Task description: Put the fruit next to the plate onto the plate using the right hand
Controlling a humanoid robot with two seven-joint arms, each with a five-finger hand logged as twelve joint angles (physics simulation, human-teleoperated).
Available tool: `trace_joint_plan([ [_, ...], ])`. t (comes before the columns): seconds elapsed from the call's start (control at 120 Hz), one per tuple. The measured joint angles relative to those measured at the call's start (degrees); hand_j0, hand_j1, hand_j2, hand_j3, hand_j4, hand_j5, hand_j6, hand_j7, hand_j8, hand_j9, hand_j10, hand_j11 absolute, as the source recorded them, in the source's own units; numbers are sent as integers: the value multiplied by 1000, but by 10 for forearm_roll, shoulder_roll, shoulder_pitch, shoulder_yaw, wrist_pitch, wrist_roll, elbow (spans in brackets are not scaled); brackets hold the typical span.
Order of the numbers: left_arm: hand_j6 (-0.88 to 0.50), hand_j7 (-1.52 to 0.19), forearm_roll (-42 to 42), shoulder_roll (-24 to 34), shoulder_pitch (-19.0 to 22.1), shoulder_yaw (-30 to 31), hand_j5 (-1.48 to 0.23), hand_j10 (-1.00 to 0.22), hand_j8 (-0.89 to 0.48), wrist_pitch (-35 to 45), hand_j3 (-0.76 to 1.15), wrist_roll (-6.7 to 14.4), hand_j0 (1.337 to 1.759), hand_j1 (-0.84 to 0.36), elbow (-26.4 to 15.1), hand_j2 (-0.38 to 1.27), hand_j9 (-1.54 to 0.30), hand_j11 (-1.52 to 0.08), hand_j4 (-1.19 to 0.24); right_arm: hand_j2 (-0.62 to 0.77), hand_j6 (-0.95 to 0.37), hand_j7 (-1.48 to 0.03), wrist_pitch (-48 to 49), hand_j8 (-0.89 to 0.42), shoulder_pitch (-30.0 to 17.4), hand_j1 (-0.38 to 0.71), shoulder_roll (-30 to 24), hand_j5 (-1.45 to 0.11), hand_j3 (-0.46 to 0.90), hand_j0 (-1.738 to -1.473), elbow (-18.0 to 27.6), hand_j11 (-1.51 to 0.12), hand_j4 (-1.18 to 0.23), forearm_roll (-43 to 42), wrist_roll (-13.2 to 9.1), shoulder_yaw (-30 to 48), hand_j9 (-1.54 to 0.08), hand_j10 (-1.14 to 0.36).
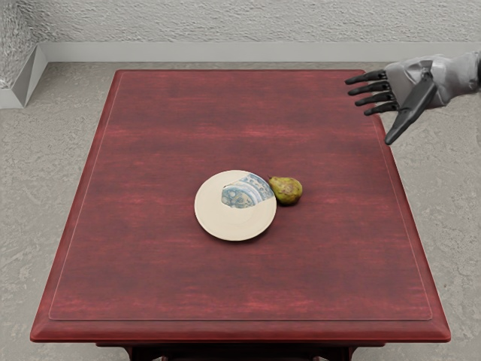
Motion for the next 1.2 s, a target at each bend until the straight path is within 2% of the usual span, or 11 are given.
trace_joint_plan([
  [0.167,-10,-13,0,0,-1,1,-13,-10,-10,0,0,0,1658,337,0,2,-13,-13,-10,-1,-1,0,0,-1,86,-349,74,0,0,-1658,8,0,-1,-52,0,-116,0,-1],
  [0.325,-10,-13,0,0,1,2,-13,-10,-10,0,0,0,1658,337,0,2,-13,-13,-10,-1,-3,-1,0,-2,130,-348,102,-1,0,-1658,16,-1,-2,-63,0,-194,-1,-2],
  [0.417,-10,-13,0,0,0,2,-13,-10,-10,0,0,0,1658,337,0,2,-13,-13,-10,-1,-3,-1,-33,-2,148,-348,129,-1,0,-1658,25,-1,-2,-85,0,-225,-1,-2],
  [0.717,-10,-13,0,0,0,3,-13,-10,-10,0,0,0,1658,337,0,2,-13,-13,-10,0,-3,0,-204,-2,145,-349,226,0,0,-1658,44,0,-2,-179,0,-270,0,-1],
  [0.85,-10,-13,0,0,-1,3,-13,-10,-10,0,0,0,1658,337,0,2,-13,-13,-10,0,-3,0,-258,-2,146,-349,247,0,0,-1658,60,0,-2,-193,0,-297,0,-1],
  [0.983,-10,-13,0,0,0,3,-13,-10,-10,0,0,0,1658,337,0,2,-13,-13,-10,0,-3,0,-341,-2,150,-349,238,0,0,-1658,124,0,-2,-196,0,-326,0,-1],
  [1.2,-10,-13,0,0,0,3,-13,-10,-10,0,0,0,1658,337,0,2,-13,-13,-10,1,-2,0,-425,-2,151,-349,232,0,0,-1658,184,0,-2,-195,0,-340,0,-1],
])
